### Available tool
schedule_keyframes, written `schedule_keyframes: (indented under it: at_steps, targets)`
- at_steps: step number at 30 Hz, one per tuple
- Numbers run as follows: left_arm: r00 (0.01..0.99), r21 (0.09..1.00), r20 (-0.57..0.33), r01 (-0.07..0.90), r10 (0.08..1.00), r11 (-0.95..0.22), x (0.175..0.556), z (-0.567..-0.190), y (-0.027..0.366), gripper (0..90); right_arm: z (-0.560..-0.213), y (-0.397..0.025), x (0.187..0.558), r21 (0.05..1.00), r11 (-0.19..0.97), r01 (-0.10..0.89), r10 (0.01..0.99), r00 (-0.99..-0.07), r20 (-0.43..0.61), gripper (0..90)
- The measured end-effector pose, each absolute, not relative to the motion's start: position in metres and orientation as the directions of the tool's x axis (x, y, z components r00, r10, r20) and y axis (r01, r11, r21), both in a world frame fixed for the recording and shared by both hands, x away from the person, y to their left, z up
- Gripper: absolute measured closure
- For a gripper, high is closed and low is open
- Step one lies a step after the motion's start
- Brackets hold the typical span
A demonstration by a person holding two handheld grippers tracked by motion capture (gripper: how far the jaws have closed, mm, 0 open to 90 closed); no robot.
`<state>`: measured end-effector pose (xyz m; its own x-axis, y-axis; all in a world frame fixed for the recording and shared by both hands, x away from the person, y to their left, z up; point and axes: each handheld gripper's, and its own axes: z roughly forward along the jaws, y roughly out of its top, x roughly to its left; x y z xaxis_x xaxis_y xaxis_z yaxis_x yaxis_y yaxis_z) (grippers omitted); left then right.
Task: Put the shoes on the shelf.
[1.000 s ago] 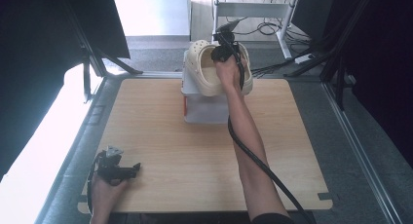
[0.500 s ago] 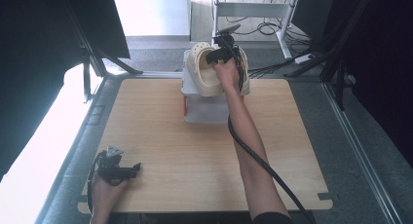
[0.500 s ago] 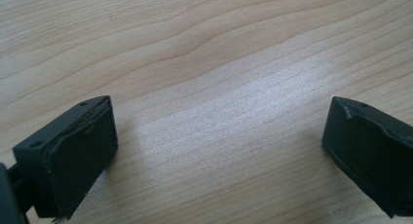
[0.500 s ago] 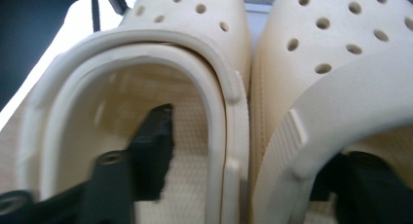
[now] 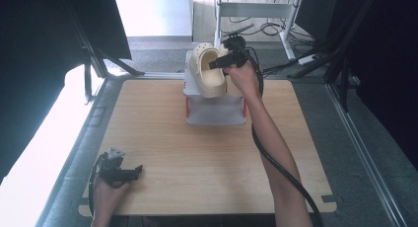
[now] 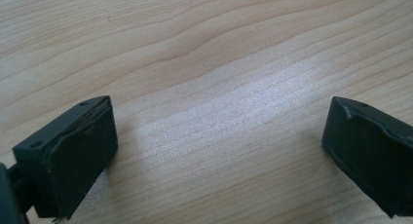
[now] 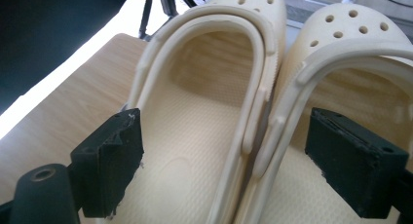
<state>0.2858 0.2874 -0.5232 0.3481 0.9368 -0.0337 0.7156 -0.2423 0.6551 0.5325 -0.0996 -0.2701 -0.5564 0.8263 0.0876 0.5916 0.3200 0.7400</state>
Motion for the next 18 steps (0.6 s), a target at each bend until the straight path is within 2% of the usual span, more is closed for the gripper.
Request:
schedule_keyframes:
  at_steps: [7, 18]
  targets:
    - [0.352, 0.651, -0.036, 0.718, 0.935, -0.245, 0.286, -0.523, 0.288, 0.0, -0.272, -0.103, 0.513, 0.735, 0.409, 0.541, 0.775, -0.631, 0.034, 11.4]
    - [0.352, 0.651, -0.036, 0.718, 0.935, -0.245, 0.286, -0.523, 0.288, 0.0, -0.277, -0.112, 0.484, 0.740, 0.462, 0.489, 0.711, -0.703, 0.020, 9.8]
